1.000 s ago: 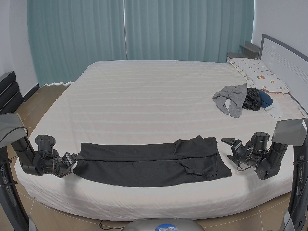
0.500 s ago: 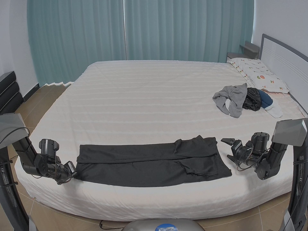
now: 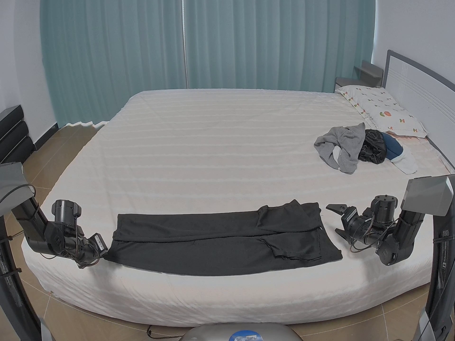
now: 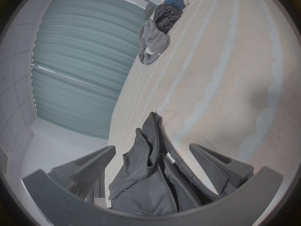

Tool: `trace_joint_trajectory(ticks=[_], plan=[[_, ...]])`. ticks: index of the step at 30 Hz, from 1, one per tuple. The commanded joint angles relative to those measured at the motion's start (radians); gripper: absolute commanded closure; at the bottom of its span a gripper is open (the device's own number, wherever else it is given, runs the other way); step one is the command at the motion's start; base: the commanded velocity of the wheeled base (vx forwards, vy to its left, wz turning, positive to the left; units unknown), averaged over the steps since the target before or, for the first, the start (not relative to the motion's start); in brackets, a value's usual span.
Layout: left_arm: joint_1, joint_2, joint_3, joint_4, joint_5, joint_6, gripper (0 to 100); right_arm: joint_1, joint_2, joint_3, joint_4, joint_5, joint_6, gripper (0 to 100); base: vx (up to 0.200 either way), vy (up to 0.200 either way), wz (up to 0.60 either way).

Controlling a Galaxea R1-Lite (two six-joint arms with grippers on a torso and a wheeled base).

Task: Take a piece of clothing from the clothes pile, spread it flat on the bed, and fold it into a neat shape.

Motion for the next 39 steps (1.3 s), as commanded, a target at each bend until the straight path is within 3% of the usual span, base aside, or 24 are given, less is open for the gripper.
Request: trace_joint_trajectory(ticks=[1, 9, 10, 20, 32, 39], plan=[[0.003, -0.006, -0.001, 0.001, 0.0, -0.001, 100, -0.001, -0.002, 0.001, -0.001, 0.0, 0.0, 0, 0.0, 0.0, 0.0], [0.006, -0.002, -0.006, 0.037, -0.002, 0.032, 100, -0.001, -0.002, 0.0, 0.002, 0.0, 0.0, 0, 0.0, 0.0, 0.0], [0.006, -0.001, -0.009, 0.047, -0.003, 0.032, 0, -0.001, -0.002, 0.001, 0.002, 0.0, 0.0, 0, 0.0, 0.0, 0.0], [0.021, -0.033, -0.04, 0.057, -0.026, 0.022, 0, 0.002, 0.001, 0.0, 0.002, 0.0, 0.0, 0, 0.0, 0.0, 0.0], [0.017, 0.028, -0.222, 0.047, -0.175, 0.015, 0, 0.005, 0.002, 0.0, 0.002, 0.0, -0.005, 0, 0.0, 0.0, 0.0], [0.012, 0.131, -0.313, 0.046, -0.216, 0.141, 0, 0.007, 0.004, 0.0, 0.002, -0.001, -0.005, 0, 0.0, 0.0, 0.0]])
